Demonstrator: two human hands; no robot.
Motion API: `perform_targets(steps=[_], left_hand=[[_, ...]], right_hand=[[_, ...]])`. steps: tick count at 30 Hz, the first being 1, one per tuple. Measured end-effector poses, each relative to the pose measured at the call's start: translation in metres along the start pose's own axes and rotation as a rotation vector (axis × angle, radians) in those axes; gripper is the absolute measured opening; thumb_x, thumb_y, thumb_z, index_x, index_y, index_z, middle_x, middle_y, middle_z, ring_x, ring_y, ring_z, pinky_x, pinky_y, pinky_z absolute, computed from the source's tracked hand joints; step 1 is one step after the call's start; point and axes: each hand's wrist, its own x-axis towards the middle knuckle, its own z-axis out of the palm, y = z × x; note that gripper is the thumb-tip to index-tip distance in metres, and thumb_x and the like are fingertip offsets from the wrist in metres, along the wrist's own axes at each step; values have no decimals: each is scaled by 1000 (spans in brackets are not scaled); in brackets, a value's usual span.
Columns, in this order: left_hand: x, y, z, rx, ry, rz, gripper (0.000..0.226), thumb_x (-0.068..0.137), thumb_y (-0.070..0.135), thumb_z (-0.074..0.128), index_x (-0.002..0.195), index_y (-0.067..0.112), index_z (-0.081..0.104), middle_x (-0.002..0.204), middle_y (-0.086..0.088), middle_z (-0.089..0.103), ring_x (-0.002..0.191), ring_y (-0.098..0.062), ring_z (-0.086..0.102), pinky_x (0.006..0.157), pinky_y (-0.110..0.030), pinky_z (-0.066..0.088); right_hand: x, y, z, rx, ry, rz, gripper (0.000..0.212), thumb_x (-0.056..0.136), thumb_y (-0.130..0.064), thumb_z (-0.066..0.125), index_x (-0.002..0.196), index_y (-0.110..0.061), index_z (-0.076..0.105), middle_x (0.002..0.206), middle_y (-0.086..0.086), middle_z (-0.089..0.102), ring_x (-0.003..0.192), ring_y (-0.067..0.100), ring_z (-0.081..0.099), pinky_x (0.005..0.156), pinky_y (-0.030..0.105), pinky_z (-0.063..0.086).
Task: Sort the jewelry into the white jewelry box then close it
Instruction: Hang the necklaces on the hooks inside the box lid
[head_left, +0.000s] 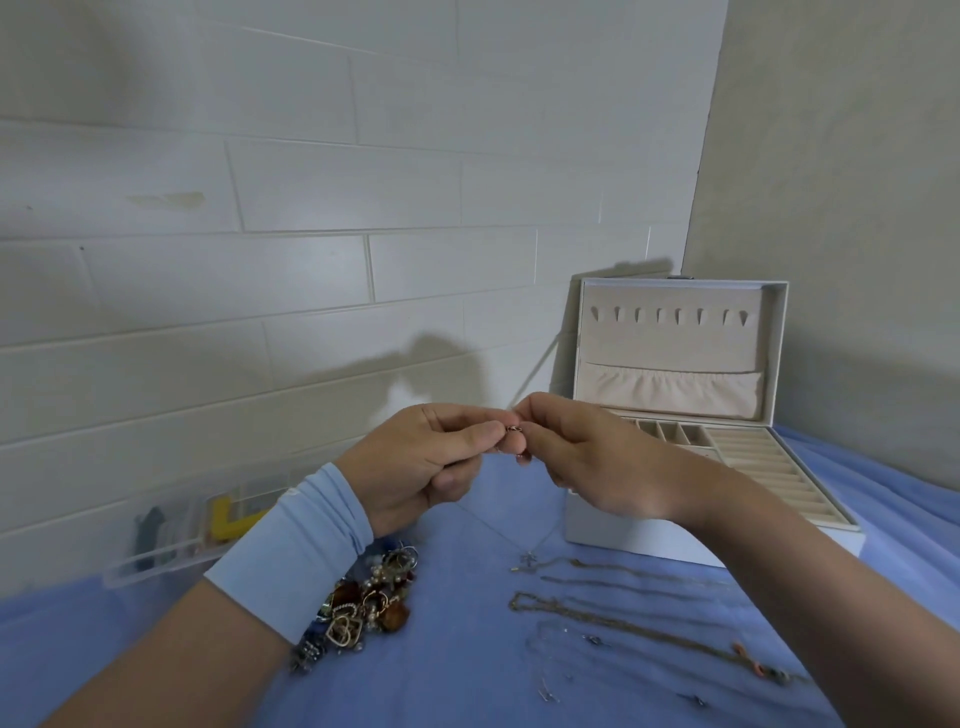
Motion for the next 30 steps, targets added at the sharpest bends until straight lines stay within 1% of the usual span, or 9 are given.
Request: perform_targets(steps=[3,6,9,12,14,18,22,26,30], left_hand=[[-1,2,2,97,54,41,17,84,6,64,100,3,70,87,-10,74,39,-7,30,41,-17,26],[-2,6,5,208,117,83,12,88,-1,66,96,5,73,89,-15,76,38,-7,29,41,-17,24],[-4,13,6,380,171,134,9,89,2,68,94,6,75,85,-10,77,36,-5,28,39,-14,26],[-2,13,9,567,232,235,9,93,6,65,92,8,74,81,-3,77,35,-1,36,39,-12,31],[0,11,12,540,247,244,11,96,7,59,93,8,70,81,-2,77,36,-3,38,40,-14,33],[1,7,15,230,247,113,15,103,9,46,102,0,58,83,-3,70,39,-11,30,42,-20,24],[3,5,15,115,245,26,16,105,13,44,100,3,57,81,0,67,39,-10,29,43,-22,20],[3,6,14,134,299,20,17,103,14,48,97,3,60,79,0,67,40,-10,30,40,-19,23],[2,7,15,266,393,71,14,99,13,55,97,5,66,76,2,70,47,-11,35,39,-17,27]], right_hand=[[-1,-1,0,-84,-29,4,24,107,-37,40,89,-28,53,55,-34,51,53,0,44,55,12,35],[2,1,-1,-9,10,9,24,107,-34,43,89,-24,56,55,-29,52,52,1,42,56,15,36],[5,3,-1,50,61,25,25,107,-28,45,88,-21,60,64,-23,58,53,-3,47,56,12,35],[9,5,2,82,99,49,26,106,-27,46,89,-21,65,80,-12,64,52,-2,47,58,18,36],[9,5,2,107,130,59,25,105,-27,48,87,-22,65,83,-6,67,56,4,46,61,24,38],[8,7,0,156,162,59,25,103,-30,51,87,-18,66,84,20,65,67,22,48,65,39,41],[9,8,1,175,166,10,21,100,-29,58,88,-17,69,83,23,63,68,21,49,66,37,42],[7,7,0,153,204,-30,15,94,-27,68,85,-16,72,65,3,52,56,12,38,52,22,35],[7,7,-1,133,227,-49,9,90,-23,75,82,-18,76,66,14,60,54,15,40,51,25,36]])
